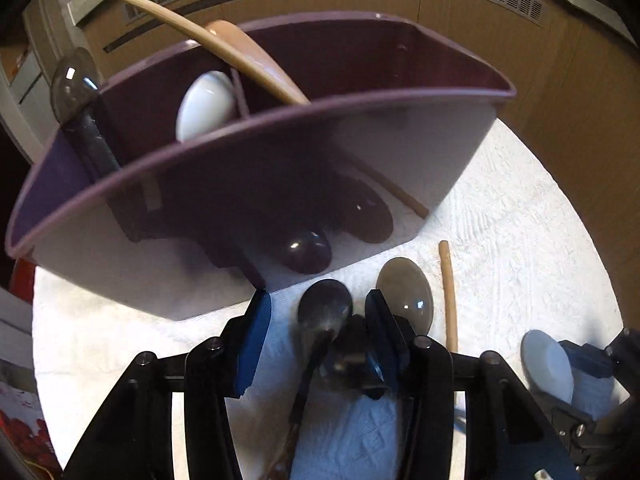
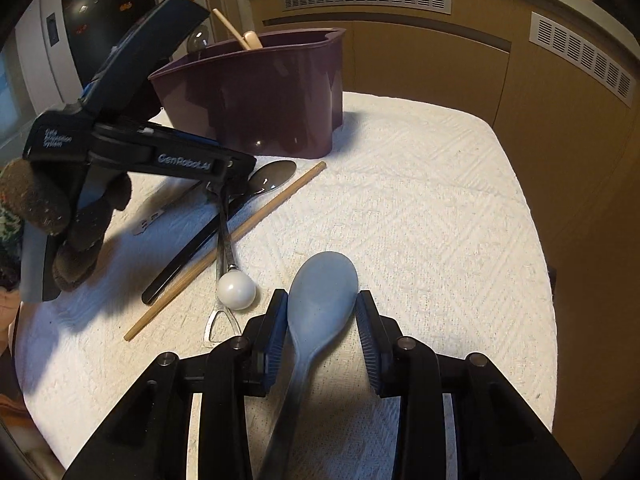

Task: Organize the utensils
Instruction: 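Grasp a dark metal spoon with the left gripper while the right lifts the blue-grey spoon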

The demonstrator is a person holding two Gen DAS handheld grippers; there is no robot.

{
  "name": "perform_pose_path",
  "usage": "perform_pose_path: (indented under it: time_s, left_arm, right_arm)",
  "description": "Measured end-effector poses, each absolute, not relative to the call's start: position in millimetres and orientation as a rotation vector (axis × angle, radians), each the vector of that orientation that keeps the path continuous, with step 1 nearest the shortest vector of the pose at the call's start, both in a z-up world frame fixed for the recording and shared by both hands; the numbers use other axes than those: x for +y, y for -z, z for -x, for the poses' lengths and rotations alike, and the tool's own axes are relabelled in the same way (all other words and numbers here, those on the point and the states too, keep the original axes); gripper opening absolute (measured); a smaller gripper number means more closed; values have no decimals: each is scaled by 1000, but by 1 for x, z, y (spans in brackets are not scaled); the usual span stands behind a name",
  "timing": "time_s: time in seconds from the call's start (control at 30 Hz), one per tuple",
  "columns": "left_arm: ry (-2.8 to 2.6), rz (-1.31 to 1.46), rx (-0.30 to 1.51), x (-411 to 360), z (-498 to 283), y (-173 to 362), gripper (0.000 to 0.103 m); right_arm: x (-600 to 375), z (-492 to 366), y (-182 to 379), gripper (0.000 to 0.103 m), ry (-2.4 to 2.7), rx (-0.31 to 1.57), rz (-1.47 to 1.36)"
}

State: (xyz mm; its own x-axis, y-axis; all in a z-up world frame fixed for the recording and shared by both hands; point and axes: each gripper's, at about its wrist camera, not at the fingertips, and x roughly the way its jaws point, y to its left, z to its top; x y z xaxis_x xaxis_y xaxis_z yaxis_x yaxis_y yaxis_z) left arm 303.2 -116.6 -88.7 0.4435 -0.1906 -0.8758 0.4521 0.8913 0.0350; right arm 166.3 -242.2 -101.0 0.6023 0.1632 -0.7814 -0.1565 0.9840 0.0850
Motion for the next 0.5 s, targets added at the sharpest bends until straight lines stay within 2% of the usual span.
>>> perform_pose_path:
  time_s: [0.07,0.17,0.5]
  left_arm:
    - [409,-276,1037,-117,-305,89,42]
    - [429,-257,1040,-115,-305,87,26]
    - [404,-188,971,-57,-242,66,26]
  right_arm:
    - [-241,-166,101,36,-186,907,-8]
    - [-241,-165,101,36,-185,907,-7]
    - [-233,-156,93,36,-206,900,13]
